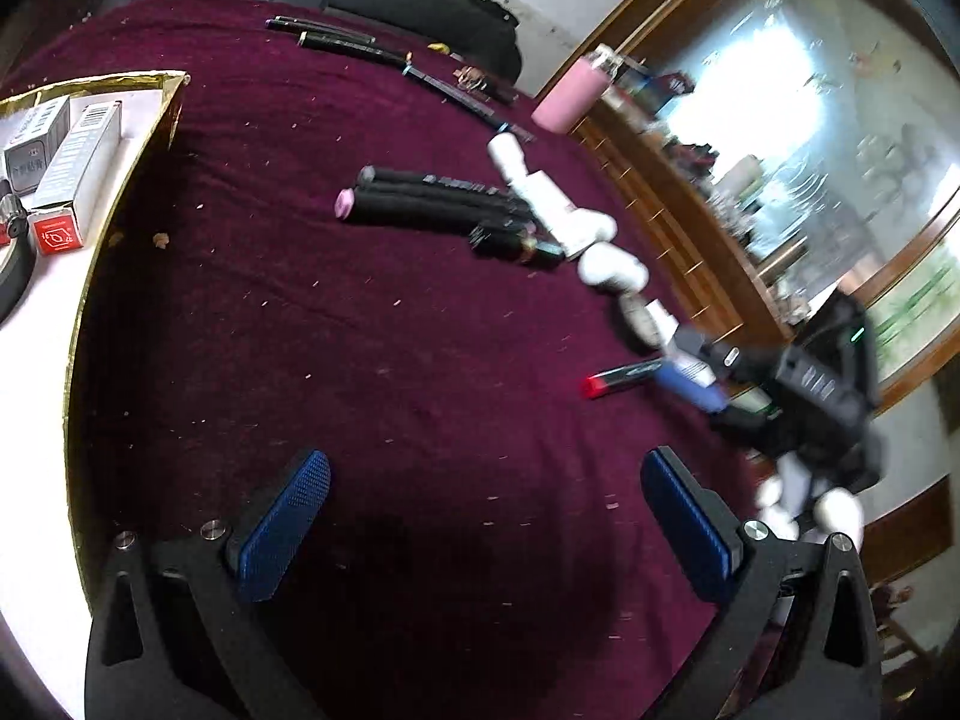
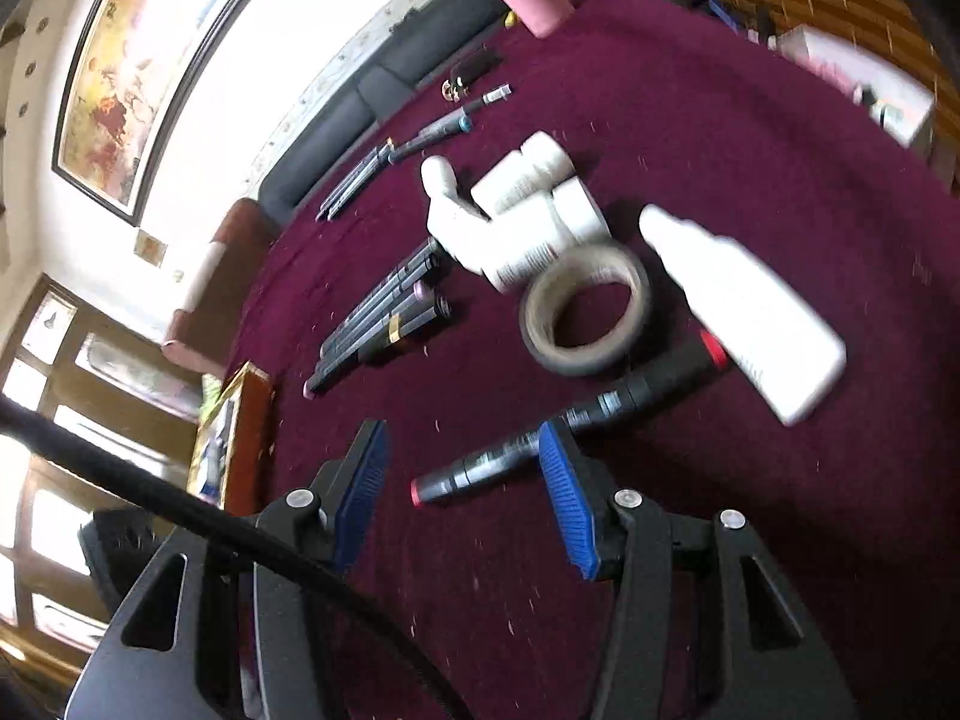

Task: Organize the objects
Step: 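Move both open grippers over the black markers in the pile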

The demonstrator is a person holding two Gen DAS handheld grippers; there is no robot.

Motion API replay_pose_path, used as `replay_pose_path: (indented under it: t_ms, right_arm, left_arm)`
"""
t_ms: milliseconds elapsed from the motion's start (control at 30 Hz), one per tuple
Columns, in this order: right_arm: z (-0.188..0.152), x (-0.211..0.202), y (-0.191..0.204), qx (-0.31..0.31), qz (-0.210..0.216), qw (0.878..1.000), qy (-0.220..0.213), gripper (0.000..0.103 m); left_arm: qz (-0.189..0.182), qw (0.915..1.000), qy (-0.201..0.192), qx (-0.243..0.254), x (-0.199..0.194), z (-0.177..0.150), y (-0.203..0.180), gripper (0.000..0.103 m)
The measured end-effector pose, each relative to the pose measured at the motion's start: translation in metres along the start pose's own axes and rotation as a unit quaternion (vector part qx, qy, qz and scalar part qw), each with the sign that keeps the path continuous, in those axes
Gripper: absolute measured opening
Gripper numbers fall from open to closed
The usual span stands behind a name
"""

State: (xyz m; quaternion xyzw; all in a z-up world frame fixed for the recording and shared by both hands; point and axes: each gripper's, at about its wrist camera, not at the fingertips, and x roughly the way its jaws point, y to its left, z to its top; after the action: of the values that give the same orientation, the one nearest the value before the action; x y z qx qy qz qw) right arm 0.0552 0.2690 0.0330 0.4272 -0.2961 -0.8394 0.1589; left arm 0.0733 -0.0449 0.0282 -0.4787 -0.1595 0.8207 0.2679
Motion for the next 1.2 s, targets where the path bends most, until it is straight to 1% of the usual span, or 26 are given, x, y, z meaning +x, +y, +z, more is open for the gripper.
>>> replay_pose_path:
  t_ms: [67,100,167,233,267,333,367,400,467,500,533,567,633,667,700,733,800,833,867,900,1000,1067,1100,1167,1200]
  right_arm:
    - [0.008,0.001,0.020,-0.034,0.000,0.999,-0.006,0.051]
    - [0.014,0.009,0.033,-0.055,0.001,0.998,0.005,0.053]
    - [0.025,0.029,0.046,-0.075,-0.009,0.997,0.027,0.054]
    - [0.039,0.052,0.050,-0.074,-0.024,0.996,0.035,0.054]
    - [0.047,0.063,0.049,-0.069,-0.025,0.997,0.035,0.054]
    - [0.064,0.082,0.045,-0.055,-0.032,0.997,0.032,0.054]
    - [0.069,0.091,0.044,-0.050,-0.029,0.998,0.036,0.054]
    - [0.072,0.100,0.042,-0.044,-0.021,0.998,0.046,0.055]
    - [0.071,0.114,0.041,-0.036,-0.001,0.996,0.080,0.056]
    - [0.066,0.112,0.044,-0.042,0.005,0.996,0.085,0.056]
    - [0.062,0.109,0.046,-0.043,0.020,0.994,0.101,0.056]
    - [0.056,0.108,0.048,-0.039,0.049,0.991,0.122,0.056]
    - [0.039,0.102,0.051,-0.030,0.119,0.977,0.174,0.056]
    - [0.032,0.099,0.052,-0.030,0.140,0.971,0.189,0.056]
    - [0.027,0.093,0.052,-0.031,0.156,0.968,0.193,0.056]
    - [0.023,0.081,0.050,-0.032,0.159,0.971,0.177,0.056]
    - [0.022,0.064,0.044,-0.038,0.150,0.978,0.141,0.056]
    - [0.022,0.054,0.039,-0.043,0.140,0.982,0.115,0.056]
    - [0.022,0.048,0.036,-0.044,0.135,0.985,0.098,0.056]
    - [0.022,0.042,0.030,-0.042,0.134,0.987,0.083,0.056]
    - [0.024,0.035,0.013,-0.024,0.146,0.987,0.054,0.056]
    - [0.029,0.036,0.005,-0.006,0.153,0.987,0.051,0.056]
    - [0.030,0.035,0.001,0.004,0.154,0.987,0.051,0.056]
    - [0.031,0.030,-0.009,0.025,0.162,0.985,0.047,0.056]
    - [0.031,0.027,-0.011,0.030,0.168,0.984,0.044,0.056]
  left_arm:
    - [0.012,0.9998,-0.006,0.018,0.001,-0.004,-0.002,0.101]
    - [0.015,0.9996,-0.009,0.022,0.002,-0.005,-0.003,0.101]
    - [0.018,0.9994,-0.018,0.022,0.001,-0.007,-0.002,0.101]
    - [0.019,0.9992,-0.026,0.023,0.003,-0.010,-0.003,0.101]
    - [0.018,0.9992,-0.027,0.024,0.003,-0.010,-0.003,0.101]
    - [0.005,0.9994,-0.031,0.017,0.003,-0.009,0.001,0.101]
    - [-0.005,0.9993,-0.035,0.010,0.001,-0.009,0.004,0.101]
    - [-0.011,0.9993,-0.037,0.006,0.001,-0.009,0.005,0.101]
    - [-0.015,0.9993,-0.034,0.006,0.001,-0.008,0.005,0.101]
    - [-0.014,0.9993,-0.032,0.007,0.002,-0.007,0.004,0.101]
    - [-0.012,0.9994,-0.031,0.010,0.002,-0.007,0.003,0.101]
    - [-0.009,0.9994,-0.031,0.011,0.003,-0.007,0.002,0.101]
    - [-0.008,0.9994,-0.031,0.012,0.003,-0.007,0.001,0.101]
    - [-0.010,0.9994,-0.031,0.012,0.003,-0.007,0.001,0.101]
    - [-0.012,0.9994,-0.030,0.013,0.003,-0.007,0.000,0.101]
    - [-0.016,0.9994,-0.029,0.014,0.002,-0.006,0.001,0.101]
    - [-0.031,0.9993,-0.017,0.015,0.002,-0.005,0.002,0.101]
    - [-0.033,0.9993,-0.010,0.013,0.002,-0.004,0.001,0.101]
    - [-0.031,0.9995,-0.004,0.009,0.002,-0.002,0.000,0.101]
    - [-0.022,0.9997,-0.005,0.004,0.002,0.001,-0.001,0.100]
    - [0.049,0.9985,-0.026,0.000,0.005,0.021,-0.010,0.100]
    - [0.093,0.9950,-0.038,0.004,0.014,0.039,-0.019,0.100]
    - [0.115,0.9924,-0.041,0.017,0.023,0.047,-0.025,0.100]
    - [0.167,0.9838,-0.048,0.043,0.043,0.061,-0.033,0.099]
    - [0.184,0.9803,-0.050,0.053,0.054,0.067,-0.035,0.095]
